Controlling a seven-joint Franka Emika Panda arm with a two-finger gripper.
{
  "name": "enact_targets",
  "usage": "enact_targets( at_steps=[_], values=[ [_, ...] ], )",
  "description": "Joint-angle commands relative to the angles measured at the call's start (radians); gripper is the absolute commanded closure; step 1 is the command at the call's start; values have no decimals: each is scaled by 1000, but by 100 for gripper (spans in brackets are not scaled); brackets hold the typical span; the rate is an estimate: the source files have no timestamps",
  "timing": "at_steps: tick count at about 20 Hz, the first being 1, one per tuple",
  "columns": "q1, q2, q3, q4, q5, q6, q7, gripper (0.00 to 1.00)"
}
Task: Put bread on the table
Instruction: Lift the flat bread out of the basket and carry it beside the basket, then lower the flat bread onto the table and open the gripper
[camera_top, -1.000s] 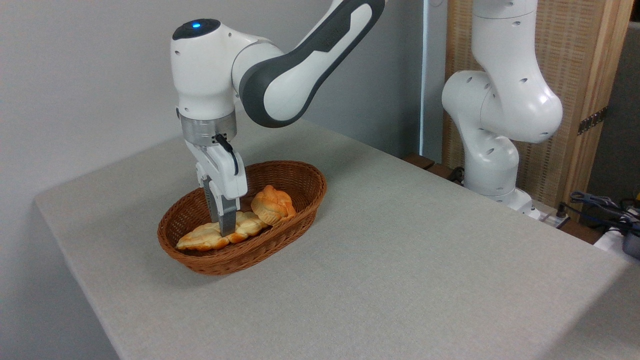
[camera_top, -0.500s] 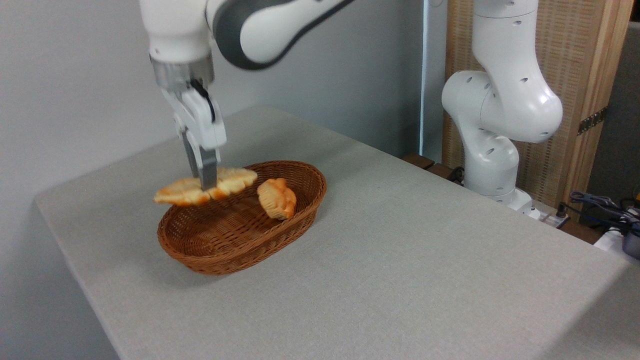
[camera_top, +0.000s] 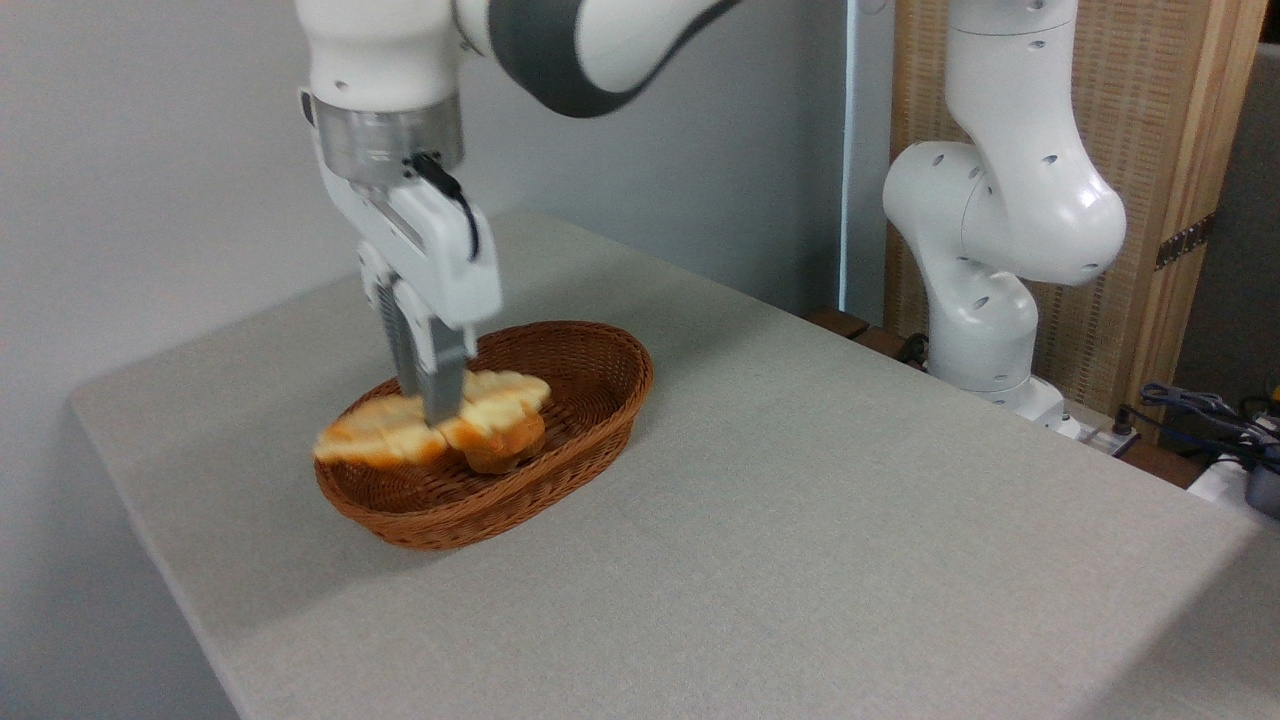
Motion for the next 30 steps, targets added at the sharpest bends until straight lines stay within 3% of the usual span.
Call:
enact_targets(
  at_steps=[1,4,5,7,8,11,30],
  values=[
    [-9,-5,69,-23,31,-32,79,66],
    [-9,3,85,-78,95,-27,94,55],
    [-9,8,85,-92,106,-18,93,46],
    [-8,24,85,-97,109,-12,93,36],
    [-8,29,85,-98,109,-12,93,24],
    [-8,41,85,-100,109,-12,91,0],
    [8,38,85,-81,103,-7,79,0]
  ],
)
